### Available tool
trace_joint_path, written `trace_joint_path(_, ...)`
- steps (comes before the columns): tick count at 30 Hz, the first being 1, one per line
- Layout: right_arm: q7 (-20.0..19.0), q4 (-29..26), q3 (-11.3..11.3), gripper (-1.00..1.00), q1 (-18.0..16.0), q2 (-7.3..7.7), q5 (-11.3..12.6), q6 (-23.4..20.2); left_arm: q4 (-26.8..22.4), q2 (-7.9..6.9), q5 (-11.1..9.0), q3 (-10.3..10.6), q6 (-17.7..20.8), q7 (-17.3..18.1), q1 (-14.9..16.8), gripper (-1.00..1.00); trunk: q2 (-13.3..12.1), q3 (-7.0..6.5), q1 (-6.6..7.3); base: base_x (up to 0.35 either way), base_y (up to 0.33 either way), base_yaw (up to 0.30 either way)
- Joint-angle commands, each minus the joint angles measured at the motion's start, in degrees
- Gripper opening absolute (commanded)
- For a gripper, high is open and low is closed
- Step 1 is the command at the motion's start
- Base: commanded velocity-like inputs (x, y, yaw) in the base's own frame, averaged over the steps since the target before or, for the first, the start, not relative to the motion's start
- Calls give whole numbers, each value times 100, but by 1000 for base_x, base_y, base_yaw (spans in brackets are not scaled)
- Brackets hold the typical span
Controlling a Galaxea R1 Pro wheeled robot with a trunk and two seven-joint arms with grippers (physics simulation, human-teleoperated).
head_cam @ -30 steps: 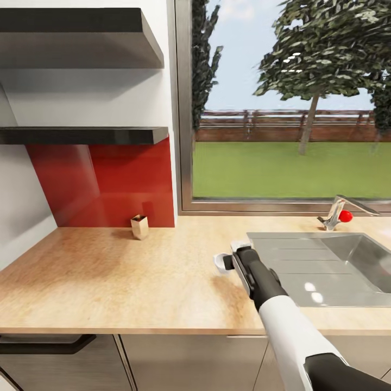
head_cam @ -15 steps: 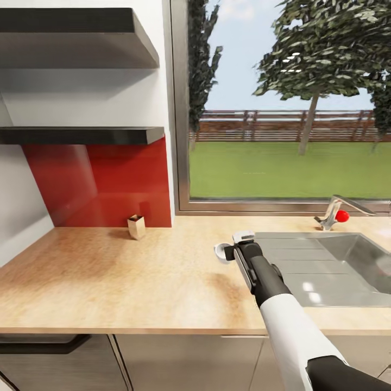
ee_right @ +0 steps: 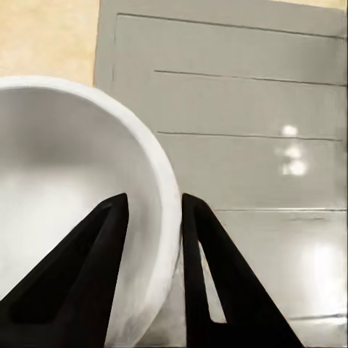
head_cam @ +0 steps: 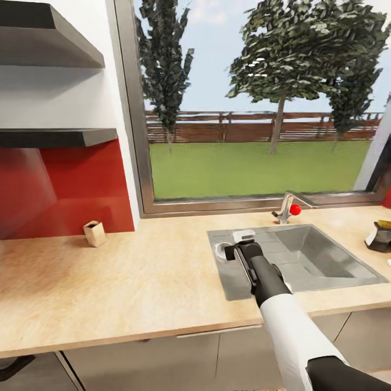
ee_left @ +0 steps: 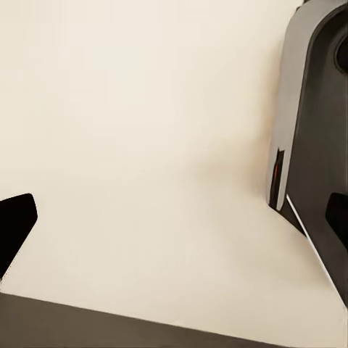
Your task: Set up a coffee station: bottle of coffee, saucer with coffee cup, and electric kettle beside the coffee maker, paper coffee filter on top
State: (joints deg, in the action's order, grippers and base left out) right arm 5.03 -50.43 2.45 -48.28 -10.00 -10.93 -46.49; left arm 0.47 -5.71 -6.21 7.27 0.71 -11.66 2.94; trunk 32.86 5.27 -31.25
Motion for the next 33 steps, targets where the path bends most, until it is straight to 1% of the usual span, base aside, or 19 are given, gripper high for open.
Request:
trace_joint_path(1,6,-2,10,-100,-5,0,-6,-26,4,0,-59,47,8,-12,5,100,9,7,-2,0,-273,-289)
trace_joint_path(21,6,23,13,-100,-5,0,3,-26,-3,-8,-60,47,-1,-12,5,100,9,-7,-2,0,-273,-292)
trace_joint_path(33,7,15,10,-100,-5,0,3,-26,-3,-9,-66,47,-1,-12,5,100,9,-7,-2,10,-273,-27)
